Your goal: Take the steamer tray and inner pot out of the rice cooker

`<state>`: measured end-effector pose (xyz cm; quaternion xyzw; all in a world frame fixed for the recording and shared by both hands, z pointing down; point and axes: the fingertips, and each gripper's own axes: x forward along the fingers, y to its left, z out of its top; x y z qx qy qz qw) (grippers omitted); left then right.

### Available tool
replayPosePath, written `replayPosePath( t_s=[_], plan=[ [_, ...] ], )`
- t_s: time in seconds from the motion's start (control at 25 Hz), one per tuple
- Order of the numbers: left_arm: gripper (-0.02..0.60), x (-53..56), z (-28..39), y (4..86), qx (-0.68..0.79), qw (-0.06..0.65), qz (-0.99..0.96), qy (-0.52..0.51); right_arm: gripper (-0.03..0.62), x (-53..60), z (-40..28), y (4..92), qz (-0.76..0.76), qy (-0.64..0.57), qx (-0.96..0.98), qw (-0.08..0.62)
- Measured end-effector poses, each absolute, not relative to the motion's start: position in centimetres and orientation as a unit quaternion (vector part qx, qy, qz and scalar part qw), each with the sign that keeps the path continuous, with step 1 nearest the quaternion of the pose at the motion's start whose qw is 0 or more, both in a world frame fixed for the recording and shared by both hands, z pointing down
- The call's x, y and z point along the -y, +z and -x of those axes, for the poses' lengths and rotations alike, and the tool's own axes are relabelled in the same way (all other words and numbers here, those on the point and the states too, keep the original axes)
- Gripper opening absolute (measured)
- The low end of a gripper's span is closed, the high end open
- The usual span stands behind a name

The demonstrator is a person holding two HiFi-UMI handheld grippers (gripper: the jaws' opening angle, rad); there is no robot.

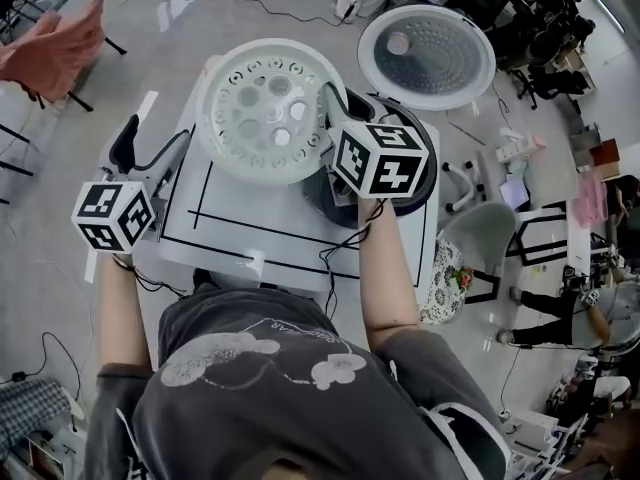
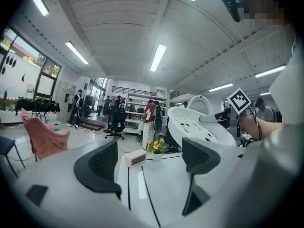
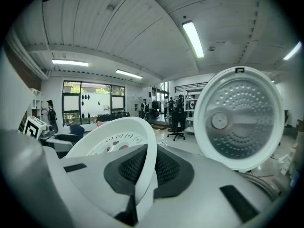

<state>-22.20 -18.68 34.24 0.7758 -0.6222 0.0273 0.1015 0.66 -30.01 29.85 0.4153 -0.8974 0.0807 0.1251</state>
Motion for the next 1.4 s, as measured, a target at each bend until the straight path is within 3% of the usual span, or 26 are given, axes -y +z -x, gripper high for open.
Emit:
replayPosePath(
  t_s=[0.24,0.52,1.4],
  plan=[
    [0.417,19.5,28.2,36.2,0.614,0.110,-0.780,0.043,0.046,30.9,6.1,34.1,-0.410,0.123,0.892,0.144],
    [0.417,21.3,31.1,38.8,0.582,0.129,-0.800,0.060,0.046,31.7,8.3,40.9,-0.441,0.186,0.860,0.179],
    [0.417,25.2,29.2,48.3,0.496,0.206,-0.837,0.107,0.046,36.4,7.2,57.2,-0.528,0.261,0.774,0.234]
  ],
)
